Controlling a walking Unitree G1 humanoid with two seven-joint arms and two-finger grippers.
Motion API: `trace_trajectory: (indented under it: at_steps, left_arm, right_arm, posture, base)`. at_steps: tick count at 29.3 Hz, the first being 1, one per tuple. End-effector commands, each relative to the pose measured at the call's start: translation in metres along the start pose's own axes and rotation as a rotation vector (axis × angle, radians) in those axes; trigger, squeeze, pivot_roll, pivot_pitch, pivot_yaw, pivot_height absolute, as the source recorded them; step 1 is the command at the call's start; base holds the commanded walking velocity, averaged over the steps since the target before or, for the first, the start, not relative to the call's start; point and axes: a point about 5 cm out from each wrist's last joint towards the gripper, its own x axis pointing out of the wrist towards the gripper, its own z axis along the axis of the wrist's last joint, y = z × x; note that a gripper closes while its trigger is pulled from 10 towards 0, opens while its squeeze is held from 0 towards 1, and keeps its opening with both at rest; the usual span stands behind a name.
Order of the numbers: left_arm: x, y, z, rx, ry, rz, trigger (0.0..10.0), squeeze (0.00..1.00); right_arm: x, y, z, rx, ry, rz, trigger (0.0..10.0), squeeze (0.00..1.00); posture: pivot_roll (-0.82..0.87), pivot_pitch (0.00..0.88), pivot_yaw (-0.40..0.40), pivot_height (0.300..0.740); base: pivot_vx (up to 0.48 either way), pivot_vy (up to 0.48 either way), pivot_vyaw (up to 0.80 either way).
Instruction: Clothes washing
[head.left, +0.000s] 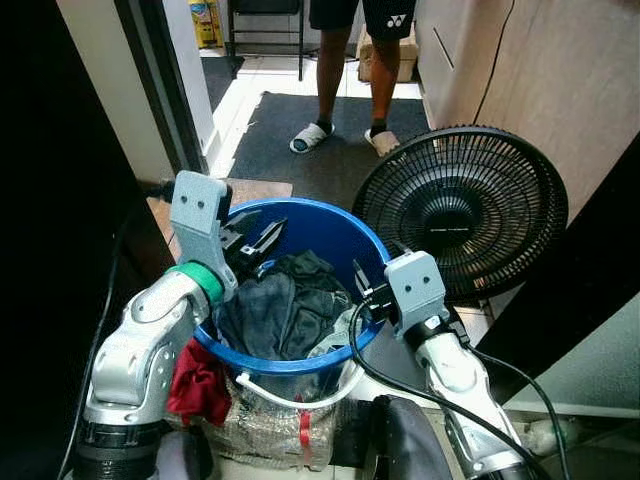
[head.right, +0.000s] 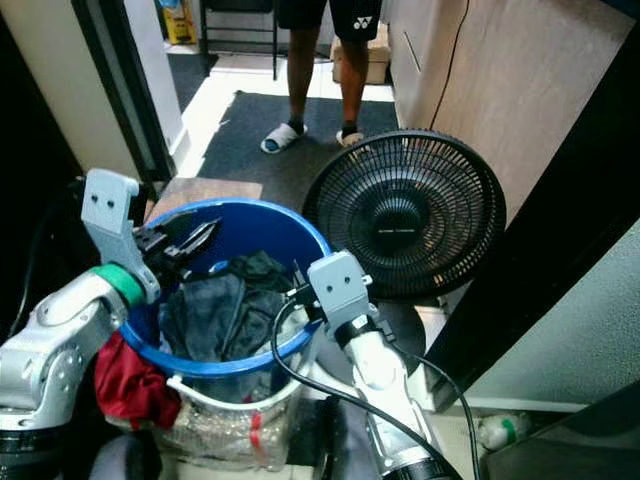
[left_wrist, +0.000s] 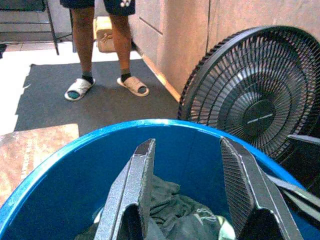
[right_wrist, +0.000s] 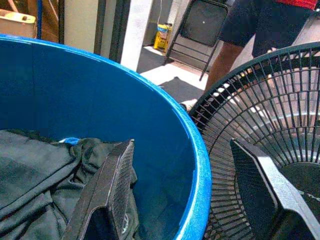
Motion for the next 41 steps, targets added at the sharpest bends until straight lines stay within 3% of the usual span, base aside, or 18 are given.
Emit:
trace_trajectory:
  at_steps: [1, 7, 8, 13, 14, 15, 16, 17, 18, 20, 25, 29, 31, 34, 38, 41]
  left_arm:
    - [-0.001, -0.002, 0.002, -0.022, -0.004, -0.023, 10.0, 0.0]
    - [-0.002, 0.001, 0.015, 0.106, -0.077, -0.048, 10.0, 0.0]
    - [0.0, -0.002, 0.014, 0.164, -0.079, -0.052, 10.0, 0.0]
    - [0.001, -0.007, 0.009, 0.188, -0.065, -0.066, 10.0, 0.0]
    - [0.002, -0.012, 0.002, 0.189, -0.045, -0.078, 10.0, 0.0]
    - [0.002, -0.017, -0.006, 0.189, -0.022, -0.083, 10.0, 0.0]
    - [0.002, -0.017, -0.006, 0.189, -0.022, -0.083, 10.0, 0.0]
    - [0.002, -0.019, -0.012, 0.184, -0.004, -0.084, 10.0, 0.0]
    - [0.002, -0.019, -0.012, 0.184, -0.004, -0.084, 10.0, 0.0]
    - [0.001, -0.021, -0.018, 0.182, 0.015, -0.084, 10.0, 0.0]
    - [0.001, -0.02, -0.022, 0.181, 0.018, -0.083, 10.0, 0.0]
    - [0.003, -0.024, -0.025, 0.18, 0.018, -0.092, 10.0, 0.0]
    - [0.006, -0.027, -0.027, 0.172, 0.022, -0.097, 10.0, 0.0]
    - [0.006, -0.027, -0.028, 0.17, 0.022, -0.096, 10.0, 0.0]
    - [0.014, -0.024, -0.034, 0.135, 0.037, -0.047, 10.0, 0.0]
    - [0.016, -0.025, -0.036, 0.131, 0.043, -0.019, 10.0, 0.0]
  right_arm:
    - [-0.009, 0.011, -0.025, 0.016, 0.122, 0.044, 10.0, 0.0]
    - [-0.013, 0.011, -0.024, 0.017, 0.112, 0.03, 10.0, 0.0]
    - [-0.014, 0.01, -0.023, 0.02, 0.105, 0.022, 10.0, 0.0]
    - [-0.014, 0.008, -0.019, 0.031, 0.089, 0.005, 10.0, 0.0]
    - [-0.013, 0.0, -0.008, 0.077, 0.048, -0.049, 10.0, 0.0]
    - [-0.01, -0.023, 0.012, 0.112, -0.022, -0.154, 10.0, 0.0]
    - [-0.01, -0.023, 0.012, 0.112, -0.022, -0.154, 10.0, 0.0]
    - [-0.011, -0.042, 0.027, 0.133, -0.077, -0.229, 10.0, 0.0]
    - [-0.011, -0.042, 0.027, 0.133, -0.077, -0.229, 10.0, 0.0]
    - [-0.018, -0.068, 0.044, 0.134, -0.137, -0.305, 10.0, 0.0]
    - [-0.036, -0.09, 0.05, 0.115, -0.155, -0.379, 10.0, 0.0]
    - [-0.045, -0.099, 0.047, 0.07, -0.127, -0.399, 10.0, 0.0]
    - [-0.039, -0.09, 0.049, 0.036, -0.116, -0.299, 10.0, 0.0]
    - [-0.036, -0.086, 0.05, 0.035, -0.116, -0.264, 10.0, 0.0]
    - [0.009, -0.046, 0.062, 0.081, -0.147, -0.105, 10.0, 0.0]
    - [0.034, -0.033, 0.063, 0.096, -0.136, -0.053, 10.0, 0.0]
  posture:
    - [0.05, 0.088, 0.05, 0.478]
    - [0.04, 0.083, 0.064, 0.478]
    - [0.04, 0.081, 0.063, 0.478]
    - [0.04, 0.081, 0.062, 0.478]
    - [0.03, 0.081, 0.066, 0.478]
    - [0.02, 0.079, 0.071, 0.478]
    - [0.02, 0.079, 0.071, 0.478]
    - [0.02, 0.078, 0.073, 0.478]
    - [0.02, 0.078, 0.073, 0.478]
    - [0.01, 0.08, 0.07, 0.478]
    - [0.0, 0.078, 0.074, 0.478]
    - [-0.01, 0.074, 0.081, 0.478]
    - [-0.02, 0.071, 0.09, 0.478]
    - [-0.02, 0.071, 0.09, 0.478]
    - [-0.01, 0.076, 0.088, 0.478]
    - [0.01, 0.084, 0.07, 0.478]
  base:
    - [0.0, 0.0, 0.0]
    - [0.0, 0.0, 0.0]
    - [0.0, 0.0, 0.0]
    - [0.0, 0.0, 0.0]
    - [0.0, 0.0, 0.0]
    - [0.0, 0.0, 0.0]
    - [0.0, 0.0, 0.0]
    - [0.0, 0.0, 0.0]
    - [0.0, 0.0, 0.0]
    - [0.0, 0.0, 0.0]
    - [0.0, 0.0, 0.0]
    - [0.0, 0.0, 0.0]
    - [0.0, 0.0, 0.0]
    - [0.0, 0.0, 0.0]
    - [0.0, 0.0, 0.0]
    - [0.0, 0.0, 0.0]
